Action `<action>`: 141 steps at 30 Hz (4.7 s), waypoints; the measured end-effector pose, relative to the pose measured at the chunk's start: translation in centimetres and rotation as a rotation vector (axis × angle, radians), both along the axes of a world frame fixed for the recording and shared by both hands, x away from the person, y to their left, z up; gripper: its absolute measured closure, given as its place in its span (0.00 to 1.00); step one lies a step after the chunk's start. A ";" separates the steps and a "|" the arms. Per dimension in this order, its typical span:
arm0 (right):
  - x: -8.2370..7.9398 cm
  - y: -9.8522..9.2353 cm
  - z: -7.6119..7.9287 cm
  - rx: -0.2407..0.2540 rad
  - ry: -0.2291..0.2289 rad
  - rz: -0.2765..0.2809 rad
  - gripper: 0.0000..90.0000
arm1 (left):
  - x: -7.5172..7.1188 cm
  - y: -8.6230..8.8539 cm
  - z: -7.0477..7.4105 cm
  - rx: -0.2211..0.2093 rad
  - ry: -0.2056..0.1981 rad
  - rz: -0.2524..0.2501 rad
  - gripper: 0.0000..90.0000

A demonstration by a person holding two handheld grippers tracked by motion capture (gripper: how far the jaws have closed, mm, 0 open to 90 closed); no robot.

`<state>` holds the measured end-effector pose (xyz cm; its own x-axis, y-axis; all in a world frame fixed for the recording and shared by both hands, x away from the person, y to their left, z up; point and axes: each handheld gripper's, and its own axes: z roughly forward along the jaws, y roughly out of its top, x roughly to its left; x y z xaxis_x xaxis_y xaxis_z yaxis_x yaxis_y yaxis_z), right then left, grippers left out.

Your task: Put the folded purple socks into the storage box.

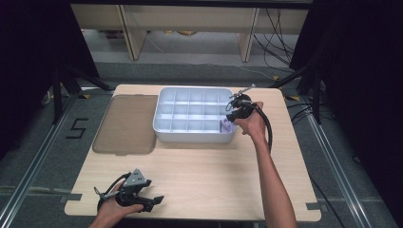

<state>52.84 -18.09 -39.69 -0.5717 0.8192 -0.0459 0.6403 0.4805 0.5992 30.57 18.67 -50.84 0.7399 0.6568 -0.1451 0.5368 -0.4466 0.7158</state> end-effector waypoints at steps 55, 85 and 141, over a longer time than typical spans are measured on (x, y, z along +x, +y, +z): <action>-11.8 3.0 -2.6 0.266 -0.110 0.108 0.33 | 0.5 0.9 0.3 -0.012 -0.028 0.033 0.23; -14.7 3.7 -3.2 0.280 -0.099 0.136 0.20 | 0.6 0.8 0.3 -0.035 -0.036 0.042 0.22; -19.8 3.2 -7.1 0.287 -0.063 0.161 0.18 | 0.0 0.1 0.3 -0.016 -0.037 0.001 0.22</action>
